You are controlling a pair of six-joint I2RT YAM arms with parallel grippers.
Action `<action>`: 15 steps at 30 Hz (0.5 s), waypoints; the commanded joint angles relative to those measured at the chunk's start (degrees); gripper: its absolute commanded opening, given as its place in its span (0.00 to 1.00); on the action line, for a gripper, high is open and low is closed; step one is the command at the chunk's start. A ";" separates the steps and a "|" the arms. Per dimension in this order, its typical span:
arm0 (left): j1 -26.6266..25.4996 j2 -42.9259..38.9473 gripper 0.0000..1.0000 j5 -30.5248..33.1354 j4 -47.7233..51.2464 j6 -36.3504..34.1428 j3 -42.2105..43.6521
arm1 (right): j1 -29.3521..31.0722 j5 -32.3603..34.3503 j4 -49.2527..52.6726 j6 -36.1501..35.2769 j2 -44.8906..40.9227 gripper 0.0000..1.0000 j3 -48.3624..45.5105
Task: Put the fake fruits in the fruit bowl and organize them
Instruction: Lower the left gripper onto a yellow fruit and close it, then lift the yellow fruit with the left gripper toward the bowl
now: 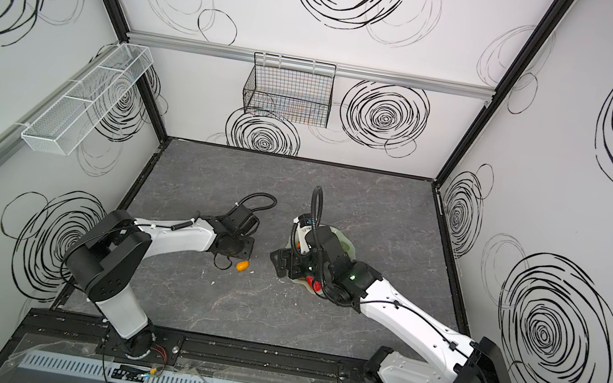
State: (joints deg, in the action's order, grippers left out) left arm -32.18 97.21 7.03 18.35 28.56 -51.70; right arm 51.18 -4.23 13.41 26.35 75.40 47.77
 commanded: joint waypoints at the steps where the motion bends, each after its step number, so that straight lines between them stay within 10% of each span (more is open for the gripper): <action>1: -0.46 0.37 0.48 2.57 2.74 -0.34 -1.41 | -0.30 0.45 -0.05 0.72 -0.34 0.91 -0.31; 15: -0.44 1.93 0.32 3.72 2.74 -0.43 -2.88 | -0.38 0.44 0.17 1.02 -0.95 0.91 -0.67</action>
State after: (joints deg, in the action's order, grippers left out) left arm -32.53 98.45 9.52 20.25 28.38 -53.23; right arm 51.13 -4.25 13.50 26.83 74.96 47.48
